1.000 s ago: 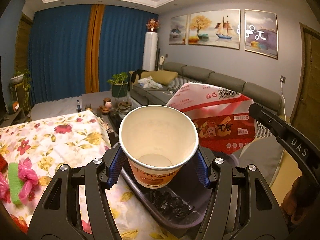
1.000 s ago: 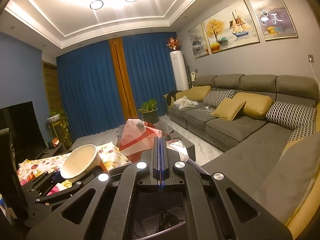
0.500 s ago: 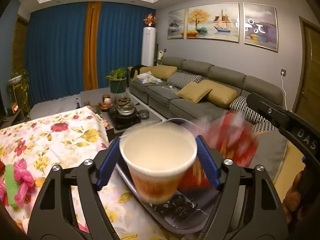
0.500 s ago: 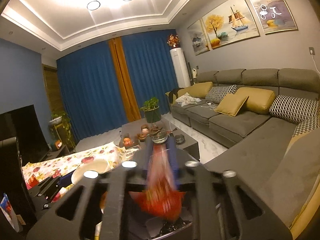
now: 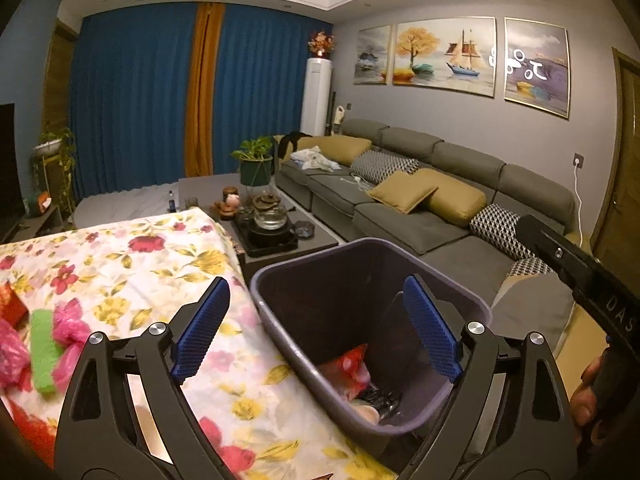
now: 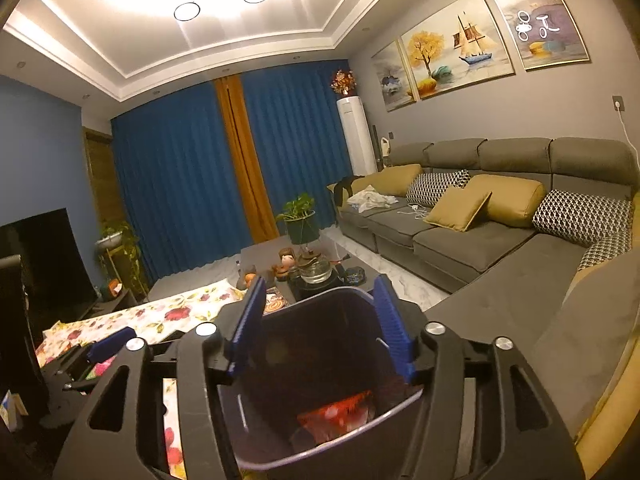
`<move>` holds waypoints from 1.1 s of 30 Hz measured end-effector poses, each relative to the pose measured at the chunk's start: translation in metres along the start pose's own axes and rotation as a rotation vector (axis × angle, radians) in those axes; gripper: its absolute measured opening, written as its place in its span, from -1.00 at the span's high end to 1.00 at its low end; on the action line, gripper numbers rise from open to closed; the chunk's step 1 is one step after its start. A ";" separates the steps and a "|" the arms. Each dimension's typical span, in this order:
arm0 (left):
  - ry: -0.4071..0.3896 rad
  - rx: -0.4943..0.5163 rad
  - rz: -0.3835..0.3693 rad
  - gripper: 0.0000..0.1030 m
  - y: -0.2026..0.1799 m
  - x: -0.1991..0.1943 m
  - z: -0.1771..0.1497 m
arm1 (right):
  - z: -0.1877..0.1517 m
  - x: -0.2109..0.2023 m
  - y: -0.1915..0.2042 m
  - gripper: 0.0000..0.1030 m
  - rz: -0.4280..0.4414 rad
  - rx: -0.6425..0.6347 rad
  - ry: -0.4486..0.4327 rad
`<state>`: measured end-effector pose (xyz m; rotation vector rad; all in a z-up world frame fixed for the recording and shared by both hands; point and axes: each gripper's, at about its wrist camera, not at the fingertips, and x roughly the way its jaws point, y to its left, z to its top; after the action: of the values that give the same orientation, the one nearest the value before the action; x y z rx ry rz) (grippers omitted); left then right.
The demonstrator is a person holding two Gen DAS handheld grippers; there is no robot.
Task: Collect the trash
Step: 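Return to the table and grasp the red cup with the left gripper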
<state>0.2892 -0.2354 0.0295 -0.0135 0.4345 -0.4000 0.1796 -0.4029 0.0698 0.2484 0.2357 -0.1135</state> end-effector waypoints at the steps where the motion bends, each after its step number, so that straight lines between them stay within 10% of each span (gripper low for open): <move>1: -0.005 -0.005 0.008 -0.71 0.002 -0.007 -0.001 | -0.001 -0.004 0.001 -0.26 0.003 -0.001 -0.002; 33: -0.048 -0.146 0.405 -0.71 0.168 -0.207 -0.102 | -0.095 -0.056 0.172 -0.54 0.235 -0.181 0.131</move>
<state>0.1384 0.0055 0.0043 -0.0756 0.4067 0.0310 0.1292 -0.2087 0.0332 0.1018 0.3430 0.1574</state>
